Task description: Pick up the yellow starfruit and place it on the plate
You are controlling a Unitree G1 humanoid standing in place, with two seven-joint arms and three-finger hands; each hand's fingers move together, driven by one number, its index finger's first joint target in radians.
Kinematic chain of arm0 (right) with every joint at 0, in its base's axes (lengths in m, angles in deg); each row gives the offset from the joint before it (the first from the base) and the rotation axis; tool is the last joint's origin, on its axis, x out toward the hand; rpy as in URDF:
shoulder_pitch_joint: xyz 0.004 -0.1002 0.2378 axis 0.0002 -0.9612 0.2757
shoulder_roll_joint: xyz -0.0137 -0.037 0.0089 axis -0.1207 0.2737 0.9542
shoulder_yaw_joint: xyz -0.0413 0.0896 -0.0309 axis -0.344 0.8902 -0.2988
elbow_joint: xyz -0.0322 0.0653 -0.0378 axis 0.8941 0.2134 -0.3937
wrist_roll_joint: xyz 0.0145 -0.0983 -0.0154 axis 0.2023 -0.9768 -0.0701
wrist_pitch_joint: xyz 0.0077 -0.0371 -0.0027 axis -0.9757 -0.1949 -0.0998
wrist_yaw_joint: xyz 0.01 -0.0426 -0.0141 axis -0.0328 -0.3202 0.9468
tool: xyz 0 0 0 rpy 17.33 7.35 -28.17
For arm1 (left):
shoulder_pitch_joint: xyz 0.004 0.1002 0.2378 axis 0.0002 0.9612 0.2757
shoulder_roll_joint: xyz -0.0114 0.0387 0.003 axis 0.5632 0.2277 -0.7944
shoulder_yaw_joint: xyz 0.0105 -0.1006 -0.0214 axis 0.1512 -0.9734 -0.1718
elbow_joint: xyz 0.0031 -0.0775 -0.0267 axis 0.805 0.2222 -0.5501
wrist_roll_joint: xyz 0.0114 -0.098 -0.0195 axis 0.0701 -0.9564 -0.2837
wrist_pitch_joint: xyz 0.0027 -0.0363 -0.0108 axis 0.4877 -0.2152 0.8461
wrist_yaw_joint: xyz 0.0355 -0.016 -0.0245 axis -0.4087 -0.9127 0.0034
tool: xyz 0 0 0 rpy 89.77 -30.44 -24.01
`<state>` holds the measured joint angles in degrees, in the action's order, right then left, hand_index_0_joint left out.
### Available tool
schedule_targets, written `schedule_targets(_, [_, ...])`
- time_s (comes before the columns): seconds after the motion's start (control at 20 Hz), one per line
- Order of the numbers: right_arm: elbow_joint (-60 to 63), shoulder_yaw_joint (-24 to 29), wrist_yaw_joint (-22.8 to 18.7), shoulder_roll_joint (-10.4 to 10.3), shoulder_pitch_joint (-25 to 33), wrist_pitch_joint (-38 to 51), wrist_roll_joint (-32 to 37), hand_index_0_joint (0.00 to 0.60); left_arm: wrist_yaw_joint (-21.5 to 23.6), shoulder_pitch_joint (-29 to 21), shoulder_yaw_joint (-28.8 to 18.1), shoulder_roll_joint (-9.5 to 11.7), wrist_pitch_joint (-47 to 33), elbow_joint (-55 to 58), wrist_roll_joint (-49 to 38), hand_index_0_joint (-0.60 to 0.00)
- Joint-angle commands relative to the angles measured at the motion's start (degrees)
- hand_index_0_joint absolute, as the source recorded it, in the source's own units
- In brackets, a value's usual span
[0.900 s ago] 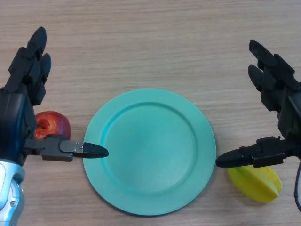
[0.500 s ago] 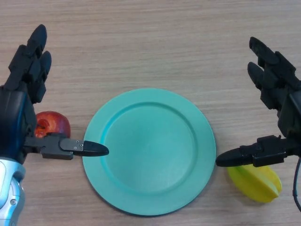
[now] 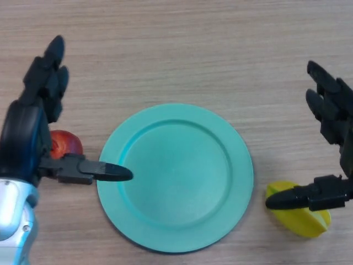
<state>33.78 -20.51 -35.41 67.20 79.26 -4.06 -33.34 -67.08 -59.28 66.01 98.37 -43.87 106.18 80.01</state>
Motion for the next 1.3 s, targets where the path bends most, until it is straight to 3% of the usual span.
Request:
schedule_targets(0.05, [1.0,4.7,-2.5,1.1,0.0,13.4,-6.3,0.000,0.8,-2.7,-1.6,0.9,-7.0,0.5,1.1,0.000])
schedule_targets(0.5, [10.9,1.8,-6.9,1.1,-2.0,21.1,-21.3,0.000,0.8,-5.0,-1.2,1.2,-10.1,-3.5,1.2,0.000])
schedule_targets(0.95, [15.6,-1.3,-11.6,0.4,-4.1,19.5,-27.9,0.000,0.6,-5.6,-2.2,1.8,-11.8,-5.0,-1.0,0.000])
schedule_targets(1.2, [20.1,-2.3,-14.0,0.4,-4.2,19.0,-27.4,0.000,0.2,-3.9,-3.1,1.9,-10.9,-4.2,-1.5,0.000])
schedule_targets(1.25, [20.5,-2.4,-14.3,0.4,-4.3,18.8,-27.6,0.050,0.2,-3.7,-3.3,2.0,-10.9,-4.1,-1.6,0.000])
schedule_targets(1.3, [20.8,-2.3,-14.5,0.5,-4.3,18.9,-27.9,0.150,0.2,-3.6,-3.4,2.0,-10.9,-4.1,-1.6,0.000])
